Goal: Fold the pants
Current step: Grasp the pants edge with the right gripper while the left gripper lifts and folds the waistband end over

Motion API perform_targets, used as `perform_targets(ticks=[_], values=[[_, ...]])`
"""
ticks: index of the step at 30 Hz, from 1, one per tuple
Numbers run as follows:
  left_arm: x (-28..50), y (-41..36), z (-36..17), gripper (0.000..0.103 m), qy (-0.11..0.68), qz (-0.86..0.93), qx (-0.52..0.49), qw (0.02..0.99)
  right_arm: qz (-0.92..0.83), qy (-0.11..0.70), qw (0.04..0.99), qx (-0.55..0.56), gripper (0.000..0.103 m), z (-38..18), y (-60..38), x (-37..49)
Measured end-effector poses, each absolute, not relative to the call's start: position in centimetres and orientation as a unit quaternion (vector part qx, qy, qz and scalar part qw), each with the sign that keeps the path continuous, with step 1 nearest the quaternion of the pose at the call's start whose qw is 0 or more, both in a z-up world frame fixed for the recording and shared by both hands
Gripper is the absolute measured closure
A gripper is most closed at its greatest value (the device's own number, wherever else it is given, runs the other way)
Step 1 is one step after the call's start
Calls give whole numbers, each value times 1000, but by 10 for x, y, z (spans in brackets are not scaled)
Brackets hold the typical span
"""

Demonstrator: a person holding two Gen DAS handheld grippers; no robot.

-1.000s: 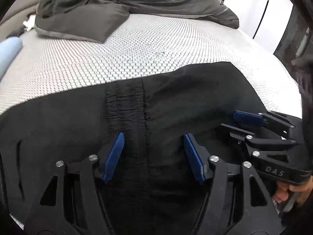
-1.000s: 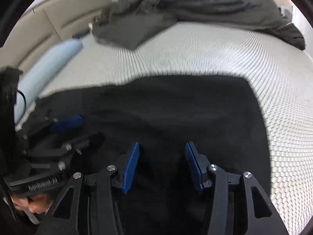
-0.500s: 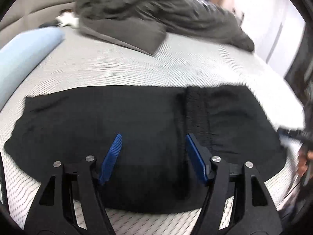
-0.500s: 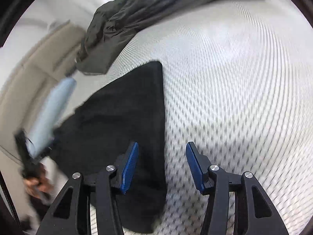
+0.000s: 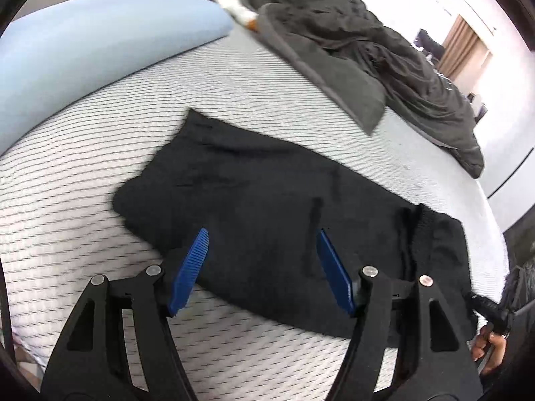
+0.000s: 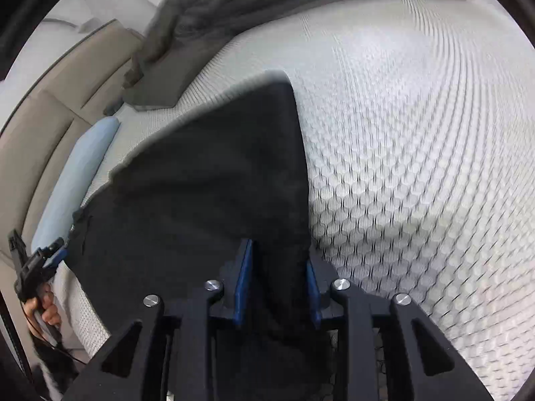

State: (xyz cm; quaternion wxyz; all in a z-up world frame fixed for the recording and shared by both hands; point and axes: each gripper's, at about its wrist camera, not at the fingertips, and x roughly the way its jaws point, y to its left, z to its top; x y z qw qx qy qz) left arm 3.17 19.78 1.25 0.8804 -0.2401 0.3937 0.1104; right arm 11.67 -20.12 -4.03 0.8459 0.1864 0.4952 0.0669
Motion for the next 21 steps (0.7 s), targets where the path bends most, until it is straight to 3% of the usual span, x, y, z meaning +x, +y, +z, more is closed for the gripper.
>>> perform_targets(ticks=[2,4,9,15,16,17,21], values=[[18,217,10,38,391,122,-249,877,74,478,849,211,70,-29,-206,113],[3,233,7,38,392,141,-255,872,68,464,858,209,52,-20,-212,106],[-16,261,-5,38,400,127,-300,856,53,465,860,204,51,-17,-223,94],[13,278,-41,39,402,120,-368,830,65,465,861,197,51,-18,-226,78],[20,277,-44,49,399,130,-365,831,65,465,861,196,51,-18,-223,77],[22,277,-44,67,390,148,-360,835,67,466,861,194,51,-19,-221,78],[24,272,-37,84,367,156,-363,842,69,467,862,186,51,-24,-220,77]])
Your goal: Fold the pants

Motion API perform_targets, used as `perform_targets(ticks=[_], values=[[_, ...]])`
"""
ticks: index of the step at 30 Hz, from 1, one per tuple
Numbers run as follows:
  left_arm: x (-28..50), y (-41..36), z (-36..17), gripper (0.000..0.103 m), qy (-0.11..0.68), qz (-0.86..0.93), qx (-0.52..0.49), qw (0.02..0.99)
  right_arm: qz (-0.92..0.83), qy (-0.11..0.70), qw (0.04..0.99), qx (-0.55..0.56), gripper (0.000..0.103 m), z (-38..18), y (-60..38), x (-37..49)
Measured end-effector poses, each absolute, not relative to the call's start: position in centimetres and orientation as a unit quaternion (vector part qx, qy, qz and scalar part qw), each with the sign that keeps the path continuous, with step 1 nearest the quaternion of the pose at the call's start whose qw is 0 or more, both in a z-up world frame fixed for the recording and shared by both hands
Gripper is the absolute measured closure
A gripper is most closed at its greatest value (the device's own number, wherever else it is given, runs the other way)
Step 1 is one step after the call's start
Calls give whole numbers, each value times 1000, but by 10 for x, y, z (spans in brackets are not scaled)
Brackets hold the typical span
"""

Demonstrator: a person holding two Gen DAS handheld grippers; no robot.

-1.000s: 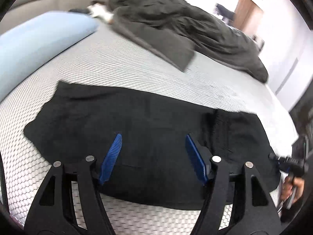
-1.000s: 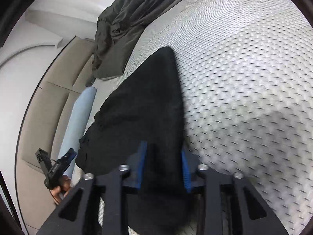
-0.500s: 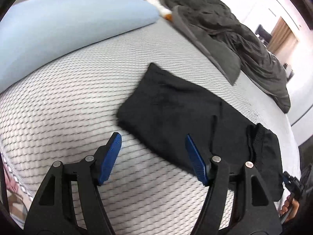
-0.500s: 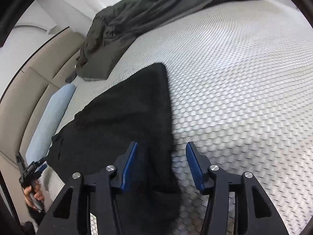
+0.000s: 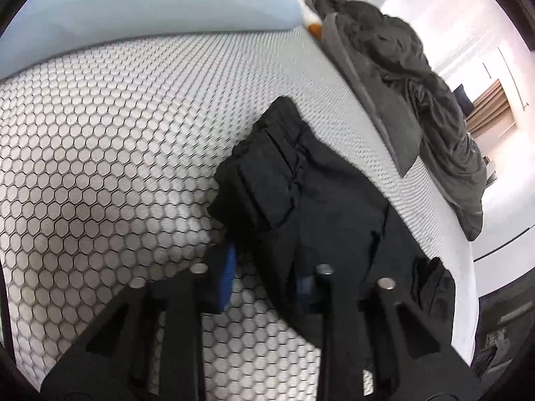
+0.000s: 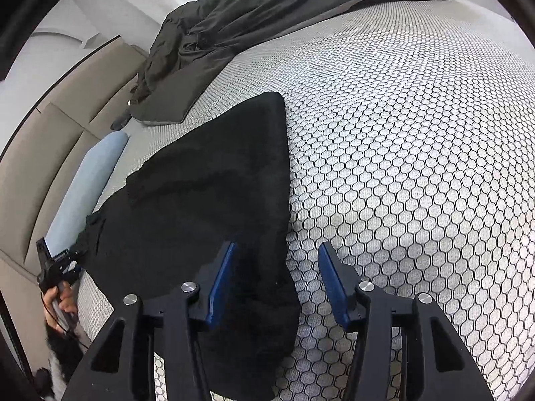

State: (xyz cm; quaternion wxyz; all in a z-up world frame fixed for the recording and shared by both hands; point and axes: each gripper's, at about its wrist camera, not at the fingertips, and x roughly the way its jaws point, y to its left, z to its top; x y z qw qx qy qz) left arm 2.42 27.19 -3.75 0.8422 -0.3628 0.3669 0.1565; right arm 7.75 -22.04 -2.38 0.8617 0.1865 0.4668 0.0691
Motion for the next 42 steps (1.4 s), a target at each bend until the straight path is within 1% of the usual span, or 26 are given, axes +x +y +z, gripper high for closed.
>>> perform_targets(ticks=[4,6,8,9,12,15,16,17,18,19,21,23,27,29,31,34,38,42], values=[[29,233,9,87,321,177,-285,886,72,462,866,177,51,-17,-222,67],[33,199,47,87,294,160,-242,911,73,457,869,173,51,-14,-224,64],[37,166,74,87,274,132,-213,928,75,451,872,173,51,-10,-224,63],[41,138,90,87,264,106,-196,938,75,448,874,172,51,-8,-225,61],[51,64,119,87,249,29,-160,955,75,437,879,175,51,-1,-229,57],[63,-22,120,86,268,-81,-142,950,71,428,882,183,51,4,-239,54],[72,-54,110,77,292,-136,-142,936,67,426,883,187,51,5,-242,53],[81,-80,97,53,319,-186,-142,919,61,424,883,191,51,5,-247,52],[89,-108,74,42,357,-251,-142,889,56,424,883,194,51,5,-251,51],[92,-123,58,38,376,-276,-142,873,48,425,882,196,51,3,-257,49],[94,-143,24,38,420,-283,-126,853,39,430,880,197,51,1,-263,47],[94,-145,13,39,440,-289,-116,843,35,432,878,203,51,0,-269,43],[66,-111,33,37,386,-287,-104,870,53,422,881,207,51,6,-262,43],[53,-87,47,26,359,-265,-108,888,83,418,879,215,51,8,-252,44],[50,-55,52,26,343,-219,-126,905,122,417,871,229,51,9,-240,49],[63,-16,39,26,359,-144,-143,911,167,422,855,250,51,7,-223,55],[73,30,11,26,396,-85,-159,900,170,452,841,245,51,-8,-204,72],[76,36,-23,26,434,-68,-130,889,172,465,828,262,51,-16,-198,76]])
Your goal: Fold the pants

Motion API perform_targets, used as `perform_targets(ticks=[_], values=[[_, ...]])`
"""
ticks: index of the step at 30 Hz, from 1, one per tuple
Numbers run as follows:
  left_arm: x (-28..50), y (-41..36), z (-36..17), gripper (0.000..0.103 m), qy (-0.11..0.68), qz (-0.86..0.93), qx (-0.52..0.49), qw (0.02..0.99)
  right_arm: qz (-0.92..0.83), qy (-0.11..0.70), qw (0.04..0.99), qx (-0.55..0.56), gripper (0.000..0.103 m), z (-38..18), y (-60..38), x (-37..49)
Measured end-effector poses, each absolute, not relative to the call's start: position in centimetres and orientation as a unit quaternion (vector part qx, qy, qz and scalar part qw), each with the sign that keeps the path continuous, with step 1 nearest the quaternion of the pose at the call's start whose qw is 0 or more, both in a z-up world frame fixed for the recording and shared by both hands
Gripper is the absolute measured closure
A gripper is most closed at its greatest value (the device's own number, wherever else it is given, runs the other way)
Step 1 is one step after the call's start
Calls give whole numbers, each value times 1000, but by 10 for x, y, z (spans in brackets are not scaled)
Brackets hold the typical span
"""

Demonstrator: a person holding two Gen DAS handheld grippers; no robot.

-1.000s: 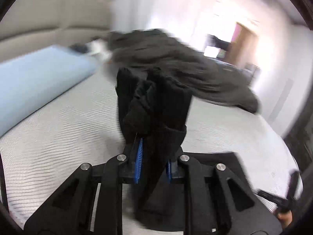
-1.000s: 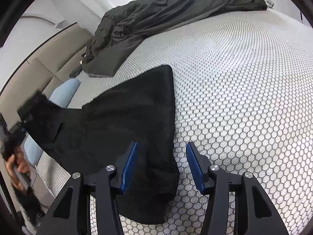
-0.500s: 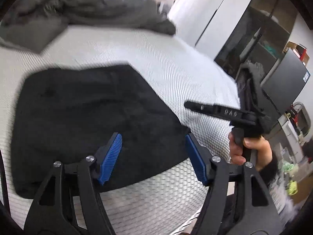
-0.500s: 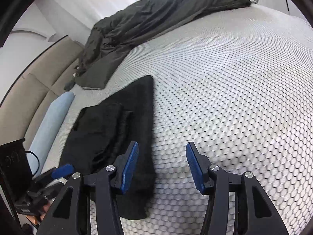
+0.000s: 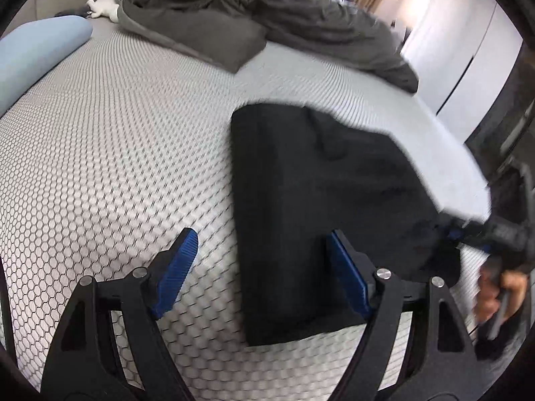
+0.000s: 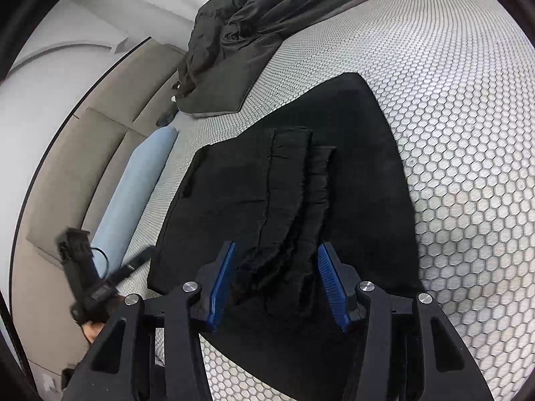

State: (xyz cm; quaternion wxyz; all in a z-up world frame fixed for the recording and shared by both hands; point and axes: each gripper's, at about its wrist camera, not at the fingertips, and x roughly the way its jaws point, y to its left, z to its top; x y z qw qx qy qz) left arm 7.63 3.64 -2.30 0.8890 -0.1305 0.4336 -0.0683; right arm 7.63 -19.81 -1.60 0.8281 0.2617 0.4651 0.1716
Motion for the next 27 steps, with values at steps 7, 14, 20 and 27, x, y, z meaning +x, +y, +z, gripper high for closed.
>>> perform_targets(ticks=[7,14,20,27], values=[[70,22,-42,26,443,-72,-88,889,221,445,804,328,49,-13,-204,80],[78,22,-47,24,450,-70,-92,886,221,456,789,348,49,-29,-199,94],[78,29,-33,24,445,-76,-114,885,199,456,812,305,87,-29,-187,91],[75,42,-7,24,416,-87,-149,893,227,406,842,273,88,34,-189,39]])
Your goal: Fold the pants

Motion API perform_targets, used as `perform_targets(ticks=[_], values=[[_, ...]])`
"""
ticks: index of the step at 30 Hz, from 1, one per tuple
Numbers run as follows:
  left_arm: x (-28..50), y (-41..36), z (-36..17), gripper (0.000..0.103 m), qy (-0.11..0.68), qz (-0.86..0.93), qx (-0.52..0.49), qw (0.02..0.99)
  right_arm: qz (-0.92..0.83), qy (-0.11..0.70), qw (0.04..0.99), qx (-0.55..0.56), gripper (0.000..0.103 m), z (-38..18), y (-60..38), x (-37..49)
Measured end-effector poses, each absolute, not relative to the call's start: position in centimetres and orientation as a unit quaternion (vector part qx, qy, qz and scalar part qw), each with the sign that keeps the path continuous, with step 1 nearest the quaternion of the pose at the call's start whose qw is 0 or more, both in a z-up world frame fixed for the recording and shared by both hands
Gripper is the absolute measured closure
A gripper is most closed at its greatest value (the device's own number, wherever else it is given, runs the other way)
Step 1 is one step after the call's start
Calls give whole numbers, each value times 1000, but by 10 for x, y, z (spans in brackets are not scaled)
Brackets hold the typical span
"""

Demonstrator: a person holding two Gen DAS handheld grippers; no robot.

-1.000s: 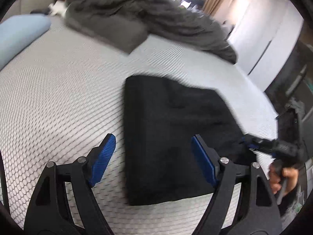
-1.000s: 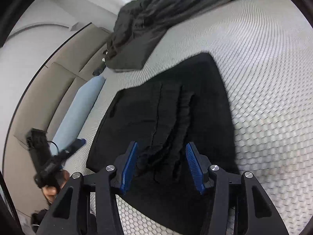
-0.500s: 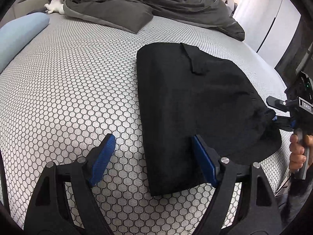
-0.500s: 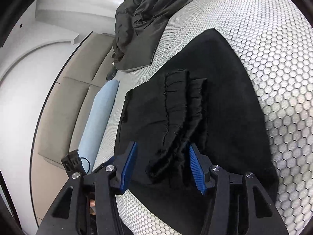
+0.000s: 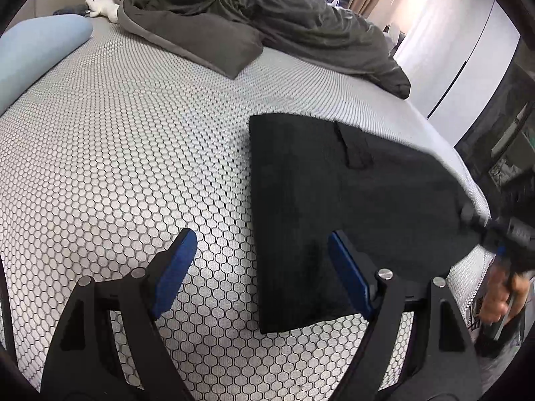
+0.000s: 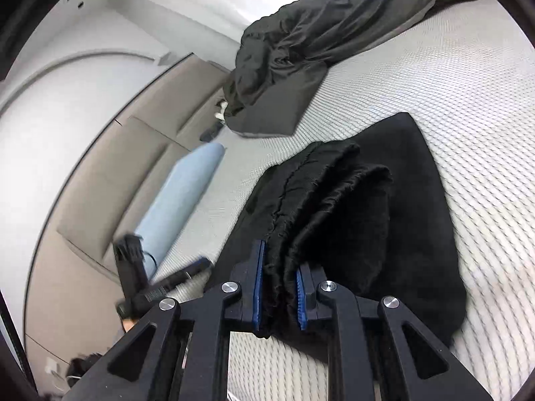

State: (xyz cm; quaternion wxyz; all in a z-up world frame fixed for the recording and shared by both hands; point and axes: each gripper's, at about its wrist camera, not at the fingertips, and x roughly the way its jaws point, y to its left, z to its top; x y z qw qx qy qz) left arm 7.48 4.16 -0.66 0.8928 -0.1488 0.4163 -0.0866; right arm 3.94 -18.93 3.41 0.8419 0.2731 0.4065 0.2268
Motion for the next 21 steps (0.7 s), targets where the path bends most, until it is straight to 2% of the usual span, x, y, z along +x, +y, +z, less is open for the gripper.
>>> perform_targets(ticks=[4,6,9,10,11,13,16,17,21], values=[[82,35,-10,24,427,-79,-131,891,152,484,829,234,83,-10,-201,41],[85,32,-14,24,435,-72,-125,889,158,498,814,253,81,-22,-207,42],[88,24,-14,27,433,-75,-120,890,152,464,844,222,64,6,-212,30],[89,19,-14,34,434,-78,-108,891,146,449,855,215,57,13,-214,27],[90,14,-16,41,438,-80,-88,891,142,430,865,216,57,20,-218,23],[92,7,-24,46,455,-68,-51,886,137,419,870,221,57,23,-220,23],[89,1,-27,48,451,-55,-27,890,140,407,881,196,57,32,-212,14],[86,-2,-22,51,442,-52,-18,895,141,402,886,180,57,37,-205,12],[63,-22,3,51,391,-81,21,916,166,390,898,119,57,46,-165,12]])
